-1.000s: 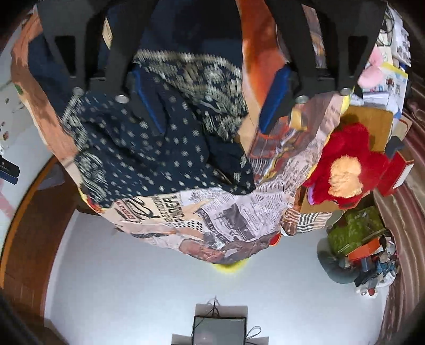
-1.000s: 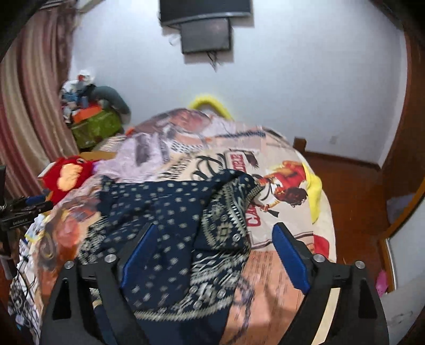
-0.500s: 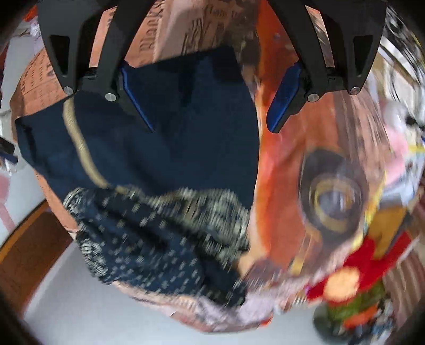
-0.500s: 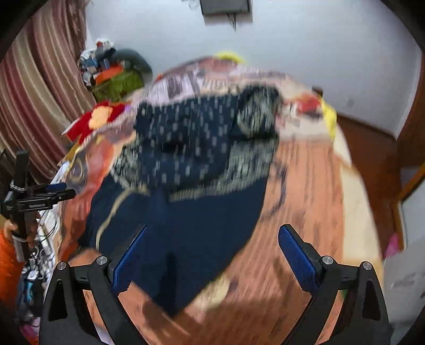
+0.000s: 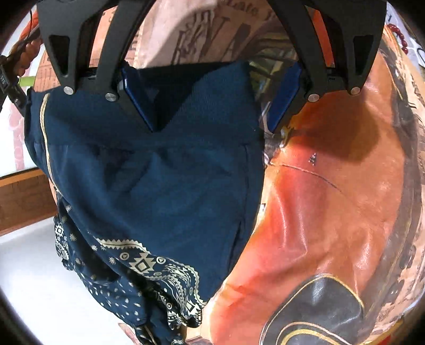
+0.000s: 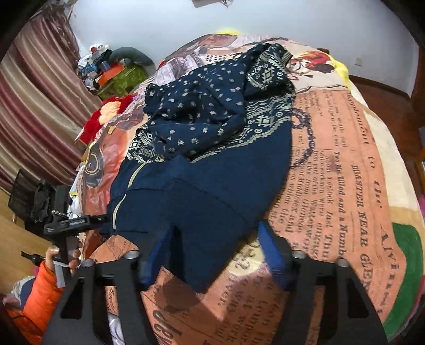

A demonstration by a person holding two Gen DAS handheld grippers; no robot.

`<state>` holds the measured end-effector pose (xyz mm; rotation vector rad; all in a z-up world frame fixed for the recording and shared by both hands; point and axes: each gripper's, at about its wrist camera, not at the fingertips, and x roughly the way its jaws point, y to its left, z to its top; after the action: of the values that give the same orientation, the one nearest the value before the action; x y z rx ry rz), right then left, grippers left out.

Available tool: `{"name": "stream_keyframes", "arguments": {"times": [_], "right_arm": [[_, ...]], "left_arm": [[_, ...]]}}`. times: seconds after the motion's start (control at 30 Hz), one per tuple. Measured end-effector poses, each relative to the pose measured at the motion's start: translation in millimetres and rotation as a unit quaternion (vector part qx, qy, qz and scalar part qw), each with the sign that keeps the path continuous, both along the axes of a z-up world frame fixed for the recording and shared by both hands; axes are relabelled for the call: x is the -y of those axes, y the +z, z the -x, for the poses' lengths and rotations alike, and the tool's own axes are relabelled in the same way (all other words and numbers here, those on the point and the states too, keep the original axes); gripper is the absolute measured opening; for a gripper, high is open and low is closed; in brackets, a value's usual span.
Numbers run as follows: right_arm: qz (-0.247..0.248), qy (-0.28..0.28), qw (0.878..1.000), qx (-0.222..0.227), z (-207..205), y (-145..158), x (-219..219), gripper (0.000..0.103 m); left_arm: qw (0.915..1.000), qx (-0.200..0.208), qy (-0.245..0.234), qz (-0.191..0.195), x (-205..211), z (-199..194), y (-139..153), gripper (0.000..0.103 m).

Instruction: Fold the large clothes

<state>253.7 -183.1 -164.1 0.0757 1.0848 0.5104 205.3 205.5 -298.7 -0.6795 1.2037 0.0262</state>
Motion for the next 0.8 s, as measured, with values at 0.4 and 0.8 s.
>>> {"name": "stream_keyframes", "arguments": {"times": [0.4,0.8], "right_arm": [[-0.039,0.013,0.999,0.002,-13.6,5.9,-6.3,0.013],[-0.069,-0.003,0.995,0.07,-66.3,62.9,-1.2,0.011]], "left_arm": [[0.9959,0.075,-0.03,-0.04,2.9,-12.0,66.3,0.007],[0.9705,0.219,-0.027,-0.097,-0.4,-77.2,191.3,0.005]]}}
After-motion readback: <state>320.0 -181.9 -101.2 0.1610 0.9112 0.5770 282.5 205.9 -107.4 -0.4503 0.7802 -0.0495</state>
